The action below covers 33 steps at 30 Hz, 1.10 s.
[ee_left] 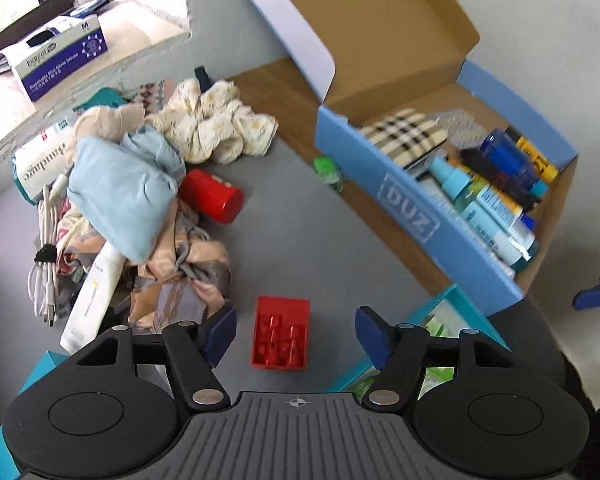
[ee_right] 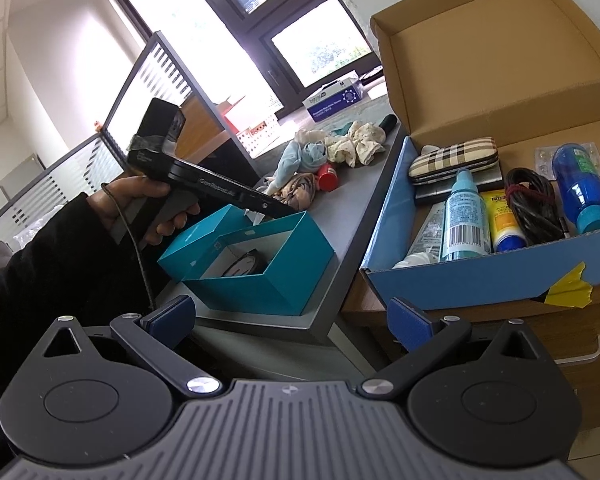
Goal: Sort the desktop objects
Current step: 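Move the left gripper to the red plastic block and close on it, then carry the red block with the left gripper into the teal box and release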
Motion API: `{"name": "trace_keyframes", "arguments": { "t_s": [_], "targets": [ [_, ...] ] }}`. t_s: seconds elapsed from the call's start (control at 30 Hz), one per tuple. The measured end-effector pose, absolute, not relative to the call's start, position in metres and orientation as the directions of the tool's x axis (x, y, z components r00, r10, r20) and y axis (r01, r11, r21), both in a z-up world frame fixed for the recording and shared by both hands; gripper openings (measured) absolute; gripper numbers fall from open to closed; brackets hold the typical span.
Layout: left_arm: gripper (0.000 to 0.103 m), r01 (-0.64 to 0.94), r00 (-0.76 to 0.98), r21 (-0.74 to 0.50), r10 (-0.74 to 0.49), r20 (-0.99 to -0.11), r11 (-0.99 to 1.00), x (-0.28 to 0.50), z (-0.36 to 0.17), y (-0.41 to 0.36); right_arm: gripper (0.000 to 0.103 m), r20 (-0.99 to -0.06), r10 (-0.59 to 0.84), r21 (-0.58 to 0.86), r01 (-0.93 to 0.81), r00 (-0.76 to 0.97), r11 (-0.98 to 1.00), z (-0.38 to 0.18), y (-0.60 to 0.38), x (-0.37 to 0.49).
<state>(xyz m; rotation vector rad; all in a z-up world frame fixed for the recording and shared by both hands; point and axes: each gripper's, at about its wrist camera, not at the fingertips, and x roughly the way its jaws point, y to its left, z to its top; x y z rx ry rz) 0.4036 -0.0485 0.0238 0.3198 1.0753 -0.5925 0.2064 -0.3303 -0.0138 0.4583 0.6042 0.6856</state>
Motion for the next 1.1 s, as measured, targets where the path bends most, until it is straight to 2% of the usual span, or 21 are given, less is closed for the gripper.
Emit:
{"name": "trace_keyframes", "arguments": {
  "t_s": [0.07, 0.1, 0.13, 0.27, 0.4, 0.83, 1.1],
  "targets": [
    [0.068, 0.581, 0.338, -0.043, -0.289, -0.896, 0.812, 0.407, 0.02, -0.045, 0.103, -0.36, 0.699, 0.573, -0.445, 0.618, 0.689, -0.014, -0.331, 0.206],
    [0.064, 0.577, 0.336, -0.045, -0.287, -0.897, 0.815, 0.409, 0.018, -0.044, 0.103, -0.36, 0.699, 0.573, -0.444, 0.618, 0.689, -0.014, -0.331, 0.206],
    [0.052, 0.573, 0.333, -0.046, -0.284, -0.899, 0.818, 0.411, 0.016, -0.043, 0.103, -0.36, 0.699, 0.573, -0.444, 0.618, 0.689, -0.014, -0.331, 0.206],
    [0.045, 0.575, 0.337, -0.027, -0.267, -0.903, 0.817, 0.412, 0.008, -0.041, 0.103, -0.36, 0.698, 0.574, -0.442, 0.619, 0.689, -0.015, -0.332, 0.206],
    [0.033, 0.569, 0.346, -0.045, -0.288, -0.893, 0.821, 0.412, 0.008, -0.036, 0.103, -0.36, 0.697, 0.575, -0.441, 0.62, 0.689, -0.015, -0.333, 0.206],
    [0.033, 0.572, 0.422, -0.062, -0.358, -0.833, 0.818, 0.397, 0.043, -0.024, 0.103, -0.358, 0.696, 0.578, -0.437, 0.623, 0.689, -0.016, -0.335, 0.206],
    [0.033, 0.612, 0.446, -0.045, -0.391, -0.805, 0.79, 0.354, 0.073, -0.017, 0.103, -0.353, 0.703, 0.581, -0.443, 0.617, 0.682, -0.015, -0.332, 0.205]
  ]
}}
